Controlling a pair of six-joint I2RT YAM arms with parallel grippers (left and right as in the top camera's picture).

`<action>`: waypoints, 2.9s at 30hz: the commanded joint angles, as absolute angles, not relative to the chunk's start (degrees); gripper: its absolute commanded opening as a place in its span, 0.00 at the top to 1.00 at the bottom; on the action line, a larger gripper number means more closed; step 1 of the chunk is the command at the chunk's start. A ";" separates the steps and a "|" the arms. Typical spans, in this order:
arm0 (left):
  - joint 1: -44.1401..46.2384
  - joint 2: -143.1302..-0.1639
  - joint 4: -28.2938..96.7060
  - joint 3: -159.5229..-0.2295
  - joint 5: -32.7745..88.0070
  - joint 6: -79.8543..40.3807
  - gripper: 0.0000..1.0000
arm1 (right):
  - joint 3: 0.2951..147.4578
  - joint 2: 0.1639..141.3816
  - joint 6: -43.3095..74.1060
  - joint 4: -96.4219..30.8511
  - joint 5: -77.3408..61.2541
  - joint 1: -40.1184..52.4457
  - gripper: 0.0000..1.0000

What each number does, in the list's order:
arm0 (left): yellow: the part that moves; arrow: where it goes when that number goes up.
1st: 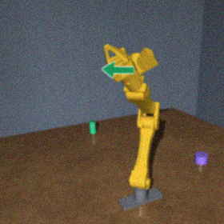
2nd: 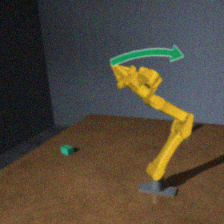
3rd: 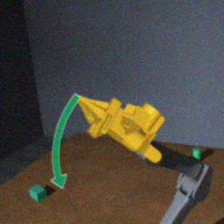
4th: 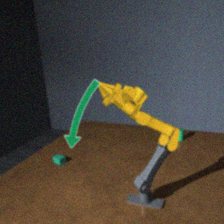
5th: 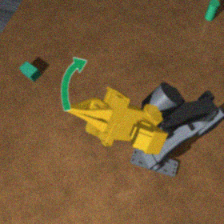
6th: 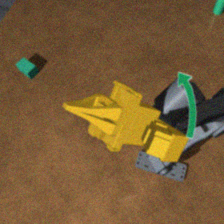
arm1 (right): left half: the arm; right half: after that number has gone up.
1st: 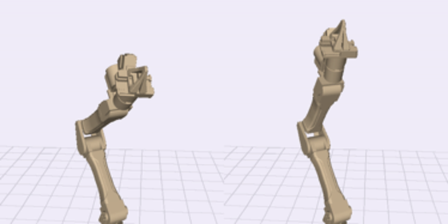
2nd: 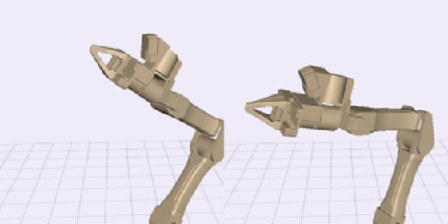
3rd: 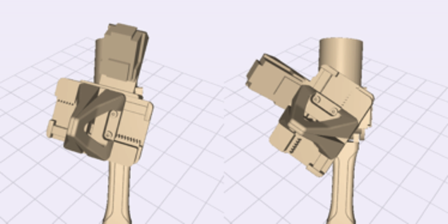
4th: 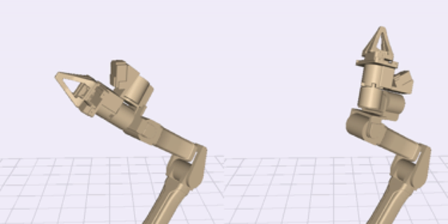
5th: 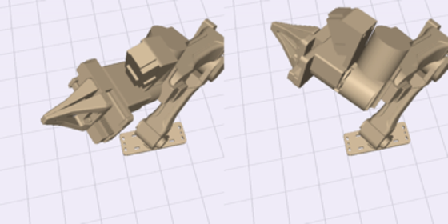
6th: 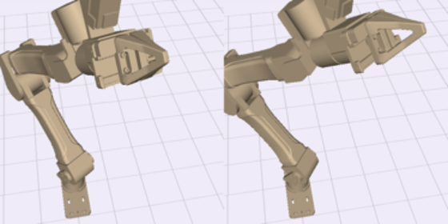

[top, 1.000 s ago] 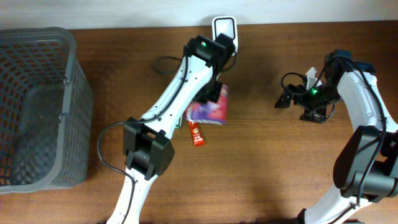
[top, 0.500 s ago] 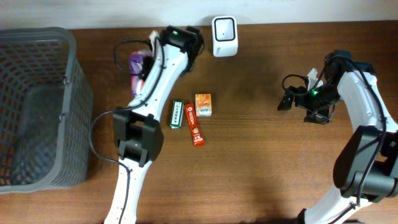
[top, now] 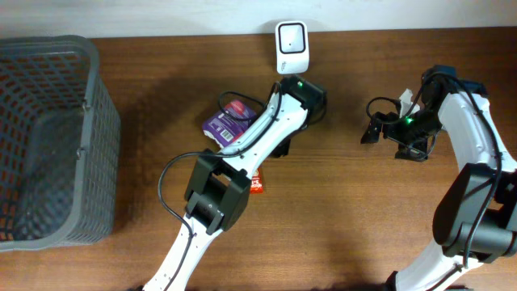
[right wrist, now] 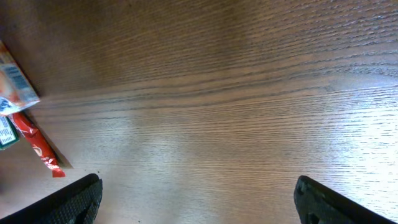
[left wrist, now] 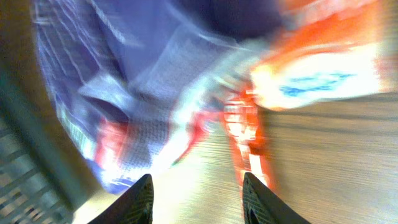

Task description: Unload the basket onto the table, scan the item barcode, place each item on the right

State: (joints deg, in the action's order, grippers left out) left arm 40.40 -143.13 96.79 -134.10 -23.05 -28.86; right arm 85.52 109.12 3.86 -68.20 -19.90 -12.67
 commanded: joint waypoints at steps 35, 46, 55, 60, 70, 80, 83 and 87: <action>9.89 -137.99 96.73 -156.38 -18.00 -27.79 0.29 | 86.76 118.54 55.22 -25.23 -16.03 31.03 0.84; 9.89 -137.99 96.73 -156.38 -18.00 -27.79 0.25 | 87.26 106.34 16.67 -56.38 -24.01 -0.86 0.86; 9.89 -137.99 96.73 -156.38 -17.98 -27.79 0.23 | 74.98 112.29 16.93 -40.25 -26.87 7.57 0.85; 9.89 -137.99 96.73 -156.38 -18.00 -27.79 0.21 | 75.24 111.92 16.60 -45.36 -29.52 13.17 0.75; 9.96 -137.99 96.71 -156.38 -15.22 -27.79 0.12 | 85.34 111.02 8.71 -57.80 -29.74 4.12 0.61; 9.96 -138.02 96.73 -156.38 -15.22 -27.77 0.13 | 73.49 111.11 18.76 -41.34 -20.21 10.41 0.87; 9.96 -138.04 96.73 -156.38 -15.22 -27.77 0.13 | 74.78 110.26 18.72 -42.26 -24.49 10.04 0.87; 9.96 -138.04 96.73 -156.38 -15.22 -27.75 0.12 | 89.52 107.70 14.35 -58.22 -24.23 8.10 0.53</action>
State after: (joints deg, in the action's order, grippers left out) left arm 10.31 -139.70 96.68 -155.81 -15.42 -27.29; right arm 81.58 110.26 17.30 -53.98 -26.28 9.30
